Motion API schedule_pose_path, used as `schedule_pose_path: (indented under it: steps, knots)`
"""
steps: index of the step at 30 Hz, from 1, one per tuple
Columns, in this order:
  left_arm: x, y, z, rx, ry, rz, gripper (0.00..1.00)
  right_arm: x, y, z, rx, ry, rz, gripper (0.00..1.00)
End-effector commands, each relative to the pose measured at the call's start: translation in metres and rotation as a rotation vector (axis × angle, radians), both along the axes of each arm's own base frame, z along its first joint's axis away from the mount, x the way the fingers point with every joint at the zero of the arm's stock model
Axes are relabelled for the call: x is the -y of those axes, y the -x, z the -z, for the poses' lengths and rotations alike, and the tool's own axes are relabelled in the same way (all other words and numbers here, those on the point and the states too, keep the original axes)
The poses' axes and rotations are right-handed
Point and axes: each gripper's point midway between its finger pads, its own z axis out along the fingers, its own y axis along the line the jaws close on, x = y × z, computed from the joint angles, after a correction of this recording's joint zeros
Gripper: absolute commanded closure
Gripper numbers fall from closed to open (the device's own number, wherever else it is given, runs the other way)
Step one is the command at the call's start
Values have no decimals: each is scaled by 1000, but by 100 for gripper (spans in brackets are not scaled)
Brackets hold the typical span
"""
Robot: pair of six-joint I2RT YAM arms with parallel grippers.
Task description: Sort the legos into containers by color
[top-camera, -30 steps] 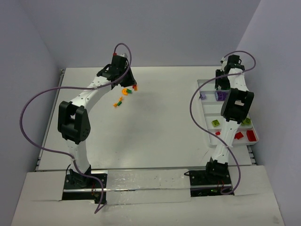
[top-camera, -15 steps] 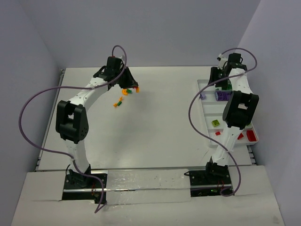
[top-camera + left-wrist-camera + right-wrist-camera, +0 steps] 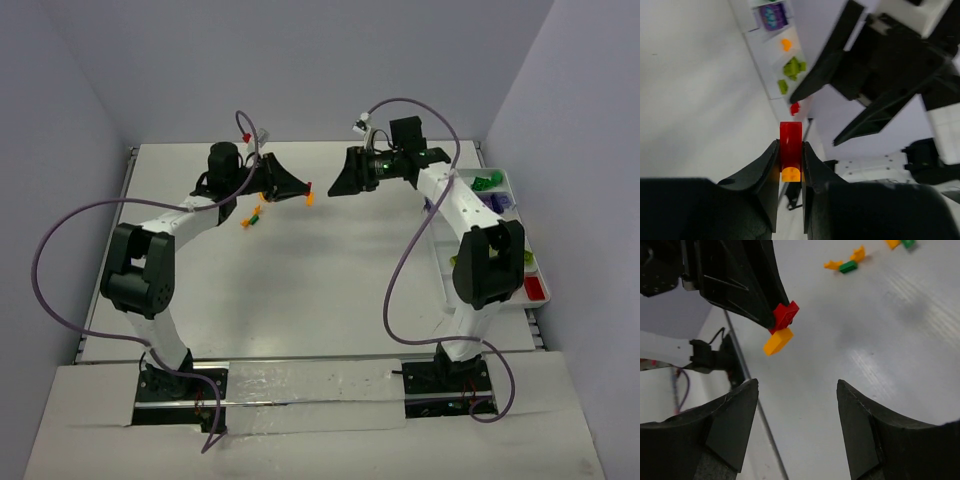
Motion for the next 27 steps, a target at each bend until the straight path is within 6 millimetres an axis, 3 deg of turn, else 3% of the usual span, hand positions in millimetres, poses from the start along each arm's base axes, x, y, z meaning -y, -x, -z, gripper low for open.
schedule_pose_path:
  steps: [1, 8, 19, 23, 25, 27]
  knots:
    - [5, 29, -70, 167, 218, 138, 100, -26, 8, -14, -103, -187, -70, 28]
    - [7, 32, -75, 181, 244, 153, 100, -51, 22, -31, -153, -332, -157, 28]
    - [11, 34, -72, 169, 243, 155, 100, -58, 38, -56, -158, -472, -242, 37]
    - [10, 34, -71, 167, 238, 152, 100, -58, 38, -54, -156, -472, -227, 47]
    - [10, 33, -70, 169, 231, 149, 100, -58, 35, -48, -165, -460, -212, 58]
    - [8, 31, -67, 172, 217, 140, 100, -56, 32, -41, -163, -431, -192, 59]
